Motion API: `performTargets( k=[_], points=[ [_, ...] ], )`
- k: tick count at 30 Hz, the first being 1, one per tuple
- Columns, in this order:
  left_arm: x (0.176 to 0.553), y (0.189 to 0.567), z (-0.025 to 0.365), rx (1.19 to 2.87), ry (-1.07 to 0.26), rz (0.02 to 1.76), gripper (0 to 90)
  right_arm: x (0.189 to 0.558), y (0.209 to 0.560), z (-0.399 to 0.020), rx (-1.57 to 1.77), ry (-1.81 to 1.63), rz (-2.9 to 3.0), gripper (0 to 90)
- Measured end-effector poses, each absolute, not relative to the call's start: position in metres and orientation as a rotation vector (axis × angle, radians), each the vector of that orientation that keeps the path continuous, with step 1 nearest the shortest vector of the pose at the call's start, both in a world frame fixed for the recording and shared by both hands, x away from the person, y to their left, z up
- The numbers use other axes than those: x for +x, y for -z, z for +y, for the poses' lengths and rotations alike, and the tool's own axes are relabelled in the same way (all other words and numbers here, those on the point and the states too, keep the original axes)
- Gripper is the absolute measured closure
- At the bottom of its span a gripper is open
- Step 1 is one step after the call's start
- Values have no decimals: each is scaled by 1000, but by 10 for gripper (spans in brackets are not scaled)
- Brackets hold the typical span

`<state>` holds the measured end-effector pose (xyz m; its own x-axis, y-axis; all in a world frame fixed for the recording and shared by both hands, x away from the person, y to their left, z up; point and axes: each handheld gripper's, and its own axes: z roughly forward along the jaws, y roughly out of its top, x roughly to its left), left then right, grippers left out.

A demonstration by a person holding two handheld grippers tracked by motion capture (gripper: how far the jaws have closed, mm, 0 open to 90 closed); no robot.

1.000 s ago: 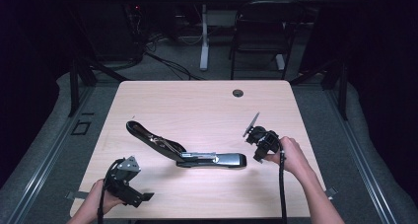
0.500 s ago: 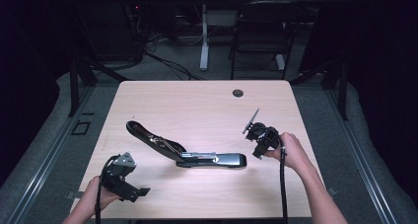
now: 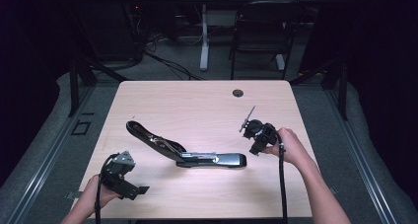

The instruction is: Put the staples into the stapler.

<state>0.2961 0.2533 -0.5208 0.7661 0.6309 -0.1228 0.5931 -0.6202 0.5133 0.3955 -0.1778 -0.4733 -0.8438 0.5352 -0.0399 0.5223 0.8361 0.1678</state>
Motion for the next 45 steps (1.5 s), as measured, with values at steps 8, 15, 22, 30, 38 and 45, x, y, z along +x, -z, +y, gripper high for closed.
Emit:
performTargets(
  k=[8, 15, 22, 30, 38, 45],
  points=[
    [298, 520, 257, 2413, -99, 923, 0, 399, 475, -164, 792, -232, 2957, 782],
    [299, 521, 257, 2408, -94, 939, 0, 403, 474, -154, 763, -261, 2958, 782],
    [299, 521, 259, 2400, -99, 949, 0, 404, 468, -140, 698, -284, 2967, 782],
    [301, 522, 262, 2393, -98, 966, 0, 406, 464, -127, 619, -304, 2974, 782],
    [303, 522, 264, 2389, -106, 972, 0, 407, 463, -119, 578, -321, 2985, 782],
    [303, 522, 264, 2382, -106, 976, 0, 408, 462, -107, 534, -324, 2995, 782]
  ],
)
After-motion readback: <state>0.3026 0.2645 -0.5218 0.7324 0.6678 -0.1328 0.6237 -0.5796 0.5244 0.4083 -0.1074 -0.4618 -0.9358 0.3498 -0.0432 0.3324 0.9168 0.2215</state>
